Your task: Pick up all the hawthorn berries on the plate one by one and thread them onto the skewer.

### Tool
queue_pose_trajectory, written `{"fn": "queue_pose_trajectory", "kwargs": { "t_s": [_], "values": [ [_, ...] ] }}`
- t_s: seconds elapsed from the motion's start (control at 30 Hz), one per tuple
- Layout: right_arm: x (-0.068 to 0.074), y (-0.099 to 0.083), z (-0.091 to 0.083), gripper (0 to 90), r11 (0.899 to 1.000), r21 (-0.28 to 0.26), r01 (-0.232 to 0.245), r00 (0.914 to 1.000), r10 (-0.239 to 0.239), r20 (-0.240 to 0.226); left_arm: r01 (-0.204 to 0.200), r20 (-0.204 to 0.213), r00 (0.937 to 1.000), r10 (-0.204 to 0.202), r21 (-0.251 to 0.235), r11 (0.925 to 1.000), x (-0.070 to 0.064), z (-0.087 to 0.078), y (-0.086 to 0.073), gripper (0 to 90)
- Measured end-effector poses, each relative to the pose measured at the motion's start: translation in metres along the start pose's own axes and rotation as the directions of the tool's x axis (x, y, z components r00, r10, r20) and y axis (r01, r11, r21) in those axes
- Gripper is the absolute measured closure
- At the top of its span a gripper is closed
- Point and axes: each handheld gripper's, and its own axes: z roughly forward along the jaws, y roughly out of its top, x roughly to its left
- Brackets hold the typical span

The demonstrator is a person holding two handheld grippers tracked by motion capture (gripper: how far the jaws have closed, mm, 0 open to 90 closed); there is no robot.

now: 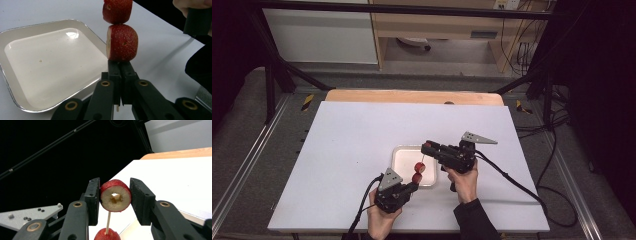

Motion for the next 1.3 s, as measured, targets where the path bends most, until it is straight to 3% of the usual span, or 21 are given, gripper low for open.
{"fn": "queue_pose_trajectory", "kwargs": {
  "t_s": [0.2,0.33,0.4,0.43,0.47,0.63,0.73,0.9,1.03,1.17,1.23,1.3],
  "values": [
    [0.003,-0.005,0.000,62.1,1.000,0.001,0.025,0.9997,-0.025,-0.005,0.022,-0.019,0.9996,-0.022,-0.011,0.9997,-0.002,0.002,0.000,88.9],
    [0.006,-0.006,-0.002,62.1,0.999,0.007,0.036,0.9994,-0.036,-0.002,0.005,-0.027,0.9996,-0.005,-0.025,0.9997,-0.004,0.004,-0.002,89.0],
    [0.006,-0.008,-0.001,62.3,0.998,0.050,0.047,0.9989,-0.047,0.005,0.011,-0.015,0.9998,-0.012,-0.056,0.9984,-0.004,0.000,0.002,89.1],
    [0.006,-0.013,0.001,62.2,0.996,0.076,0.045,0.9990,-0.045,-0.001,0.001,-0.027,0.9996,-0.002,-0.023,0.9997,-0.005,0.001,0.004,89.1],
    [0.006,-0.016,0.001,62.2,0.997,0.064,0.047,0.9989,-0.047,0.003,-0.007,-0.031,0.9995,0.006,-0.013,0.9999,-0.004,0.003,0.004,89.1],
    [0.005,-0.017,0.002,60.9,0.994,0.090,0.062,0.9981,-0.062,-0.002,-0.003,-0.021,0.9998,0.002,-0.015,0.9999,0.000,0.003,0.000,89.0],
    [0.004,-0.013,0.000,42.6,0.995,0.063,0.084,0.9961,-0.085,0.024,-0.009,-0.033,0.9994,0.008,-0.021,0.9997,0.002,0.000,0.000,88.9],
    [0.003,-0.007,-0.010,25.7,0.989,0.099,0.109,0.9891,-0.118,0.088,-0.006,-0.050,0.9987,0.006,-0.011,0.9999,0.010,-0.005,-0.003,88.9],
    [-0.004,-0.011,-0.016,12.3,0.974,0.170,0.151,0.9716,-0.177,0.156,-0.007,-0.059,0.9982,0.007,-0.004,1.0000,0.016,-0.010,-0.002,88.8],
    [-0.014,-0.018,-0.023,6.7,0.938,0.279,0.207,0.9407,-0.269,0.207,0.000,-0.072,0.9974,0.001,0.007,1.0000,0.023,-0.014,0.001,88.7],
    [-0.019,-0.022,-0.028,5.0,0.920,0.332,0.209,0.9322,-0.290,0.217,-0.001,-0.077,0.9971,0.002,0.018,0.9998,0.027,-0.016,0.004,88.7],
    [-0.024,-0.026,-0.035,3.6,0.909,0.358,0.214,0.9240,-0.308,0.227,-0.011,-0.083,0.9965,0.013,0.027,0.9996,0.030,-0.018,0.008,88.7]
  ]
}}
